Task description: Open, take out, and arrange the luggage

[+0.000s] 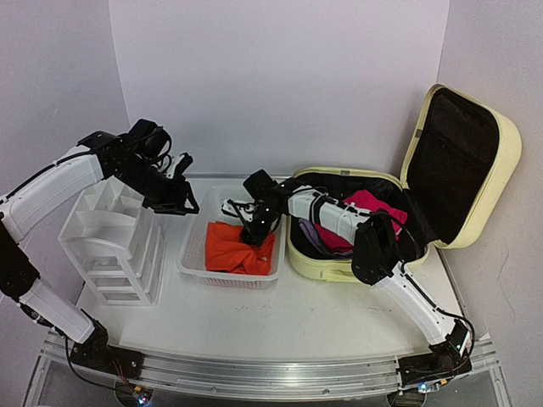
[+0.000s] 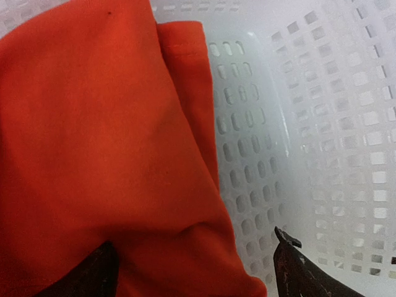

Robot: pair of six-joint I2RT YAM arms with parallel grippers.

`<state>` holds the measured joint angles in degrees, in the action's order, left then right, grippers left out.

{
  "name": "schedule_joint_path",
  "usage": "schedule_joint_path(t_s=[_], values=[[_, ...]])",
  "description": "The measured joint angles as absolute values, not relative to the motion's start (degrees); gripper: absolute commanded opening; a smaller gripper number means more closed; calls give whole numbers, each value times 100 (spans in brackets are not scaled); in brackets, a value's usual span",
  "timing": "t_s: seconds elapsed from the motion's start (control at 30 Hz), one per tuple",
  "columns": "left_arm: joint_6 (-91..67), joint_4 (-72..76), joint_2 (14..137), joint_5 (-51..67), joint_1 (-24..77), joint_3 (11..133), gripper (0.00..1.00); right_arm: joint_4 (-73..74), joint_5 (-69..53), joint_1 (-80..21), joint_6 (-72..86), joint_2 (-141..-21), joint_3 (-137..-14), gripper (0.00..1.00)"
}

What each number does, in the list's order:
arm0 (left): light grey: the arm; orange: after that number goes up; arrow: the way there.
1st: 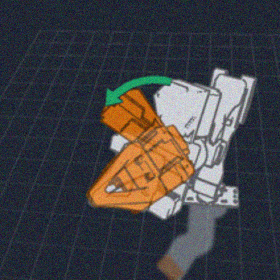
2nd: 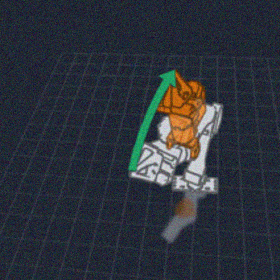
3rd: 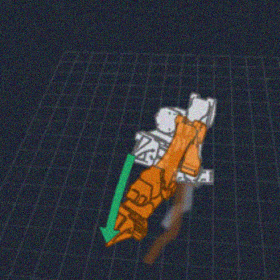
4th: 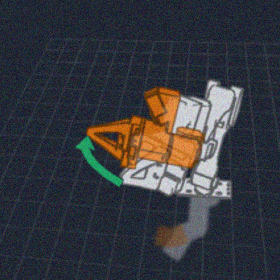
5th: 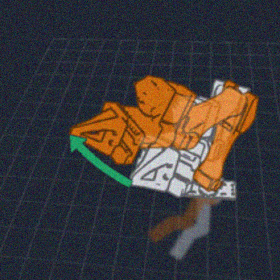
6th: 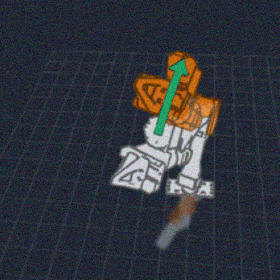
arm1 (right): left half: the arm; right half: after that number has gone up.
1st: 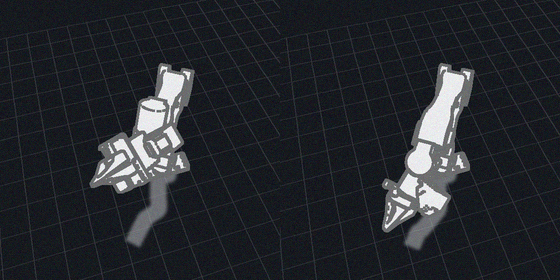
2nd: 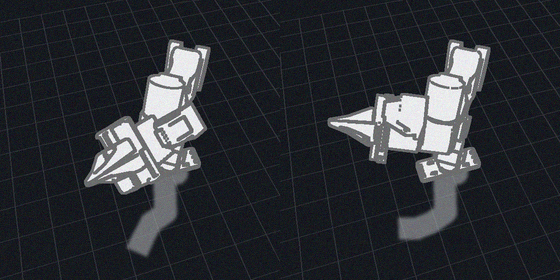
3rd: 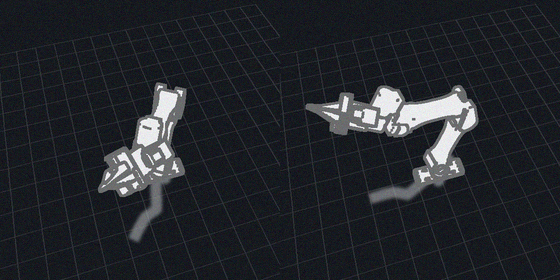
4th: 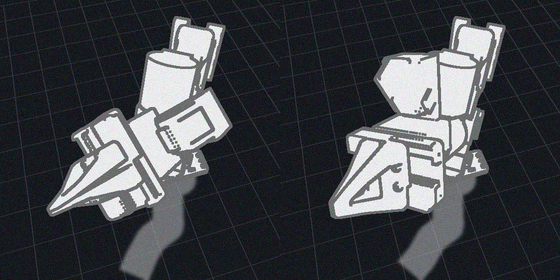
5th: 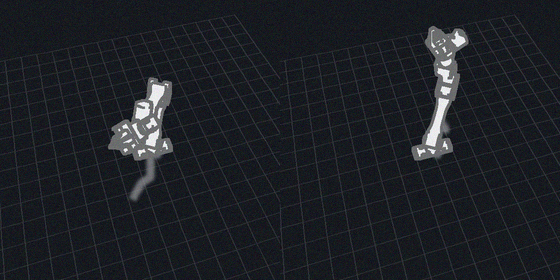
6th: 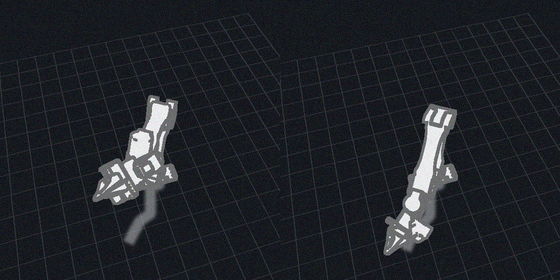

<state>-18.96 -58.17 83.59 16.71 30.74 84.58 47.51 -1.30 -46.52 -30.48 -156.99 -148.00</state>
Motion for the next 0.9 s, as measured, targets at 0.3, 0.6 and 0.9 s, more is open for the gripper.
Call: schedule_joint_path(t_s=[0.3,0.6,0.9], values=[[-1638,-5948,8278,1623,3216,8455,38,4637,-202,-4619,-3312,-15939,-15015,53],[-1619,-6031,8276,1623,3326,8453,38,4200,309,-4635,-3817,-16103,-15139,0],[-1544,-6158,8239,1592,3371,8385,39,3555,711,-4530,-4084,-16149,-15091,0]])
